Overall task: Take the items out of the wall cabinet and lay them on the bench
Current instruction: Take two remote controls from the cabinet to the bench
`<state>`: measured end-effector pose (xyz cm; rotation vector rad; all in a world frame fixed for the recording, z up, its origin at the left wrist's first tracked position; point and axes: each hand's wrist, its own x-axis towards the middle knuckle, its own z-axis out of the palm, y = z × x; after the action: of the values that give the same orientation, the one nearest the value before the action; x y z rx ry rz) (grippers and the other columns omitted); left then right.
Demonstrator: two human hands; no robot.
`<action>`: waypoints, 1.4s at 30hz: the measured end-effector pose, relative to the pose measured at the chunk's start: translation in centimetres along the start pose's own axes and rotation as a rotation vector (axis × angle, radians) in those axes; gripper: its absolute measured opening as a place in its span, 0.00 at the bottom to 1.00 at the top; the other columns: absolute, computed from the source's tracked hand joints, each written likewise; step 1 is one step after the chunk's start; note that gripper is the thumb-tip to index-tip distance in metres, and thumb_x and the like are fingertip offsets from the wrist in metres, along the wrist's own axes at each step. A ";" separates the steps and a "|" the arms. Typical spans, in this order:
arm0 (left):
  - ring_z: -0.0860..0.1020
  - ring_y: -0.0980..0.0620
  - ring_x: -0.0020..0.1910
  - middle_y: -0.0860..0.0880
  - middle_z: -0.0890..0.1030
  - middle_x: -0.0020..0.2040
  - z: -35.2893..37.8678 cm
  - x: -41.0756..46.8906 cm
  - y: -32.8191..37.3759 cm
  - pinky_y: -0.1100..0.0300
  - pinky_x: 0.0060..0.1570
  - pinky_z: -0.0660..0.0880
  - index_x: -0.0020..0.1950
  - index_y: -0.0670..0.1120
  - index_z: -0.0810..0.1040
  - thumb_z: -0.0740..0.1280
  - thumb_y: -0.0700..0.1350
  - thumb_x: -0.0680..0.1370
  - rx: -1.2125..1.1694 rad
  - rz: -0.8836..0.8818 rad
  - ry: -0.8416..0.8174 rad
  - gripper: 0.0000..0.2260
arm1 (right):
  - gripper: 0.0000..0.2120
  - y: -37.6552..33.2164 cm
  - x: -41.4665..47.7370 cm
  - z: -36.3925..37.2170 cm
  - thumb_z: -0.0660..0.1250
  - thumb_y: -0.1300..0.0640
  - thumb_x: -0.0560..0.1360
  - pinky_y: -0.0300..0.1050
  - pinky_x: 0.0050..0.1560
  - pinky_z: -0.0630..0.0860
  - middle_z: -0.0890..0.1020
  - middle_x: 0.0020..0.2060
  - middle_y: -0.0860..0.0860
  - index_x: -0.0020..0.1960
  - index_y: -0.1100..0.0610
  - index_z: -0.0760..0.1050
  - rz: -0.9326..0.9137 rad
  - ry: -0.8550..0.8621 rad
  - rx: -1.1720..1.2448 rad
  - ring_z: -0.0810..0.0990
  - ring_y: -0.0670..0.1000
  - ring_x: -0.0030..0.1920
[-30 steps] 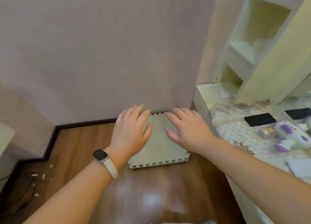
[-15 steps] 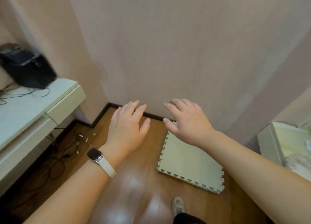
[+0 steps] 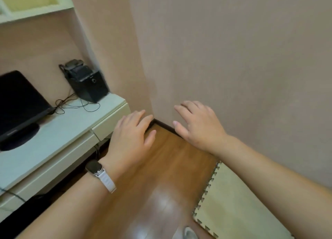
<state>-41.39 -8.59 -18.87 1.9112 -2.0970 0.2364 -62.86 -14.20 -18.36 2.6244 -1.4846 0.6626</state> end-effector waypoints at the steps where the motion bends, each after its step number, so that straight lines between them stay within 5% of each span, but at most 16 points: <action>1: 0.68 0.46 0.70 0.46 0.72 0.71 0.0 1.1 -0.5 0.46 0.69 0.63 0.69 0.50 0.72 0.62 0.56 0.78 0.021 -0.015 0.001 0.21 | 0.26 0.6 1.5 0.2 0.56 0.41 0.76 0.55 0.55 0.74 0.79 0.61 0.54 0.66 0.55 0.75 -0.026 0.003 0.015 0.75 0.58 0.60; 21: 0.69 0.46 0.69 0.47 0.72 0.70 -0.3 7.7 -16.2 0.46 0.67 0.66 0.71 0.49 0.70 0.59 0.57 0.79 0.150 -0.358 0.063 0.23 | 0.26 -5.7 22.3 8.6 0.57 0.42 0.76 0.54 0.55 0.72 0.79 0.60 0.55 0.65 0.57 0.76 -0.380 -0.050 0.119 0.75 0.59 0.60; 31: 0.68 0.47 0.70 0.49 0.72 0.71 -0.8 13.7 -32.5 0.46 0.68 0.65 0.73 0.52 0.69 0.58 0.58 0.79 0.081 -0.374 0.129 0.23 | 0.25 -15.3 35.4 12.5 0.55 0.42 0.79 0.53 0.64 0.67 0.74 0.67 0.52 0.72 0.53 0.69 -0.389 -0.102 0.027 0.70 0.55 0.67; 42: 0.70 0.44 0.69 0.45 0.74 0.69 -1.8 20.0 -44.8 0.46 0.65 0.67 0.70 0.48 0.73 0.61 0.56 0.77 0.124 -0.337 0.222 0.23 | 0.28 -21.3 47.3 16.0 0.53 0.40 0.77 0.54 0.59 0.70 0.76 0.64 0.52 0.69 0.54 0.72 -0.418 -0.024 0.007 0.73 0.56 0.63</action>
<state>1.75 -31.56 -14.07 2.1590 -1.6252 0.4866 -18.74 -44.92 -10.99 2.8215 -0.8873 0.5915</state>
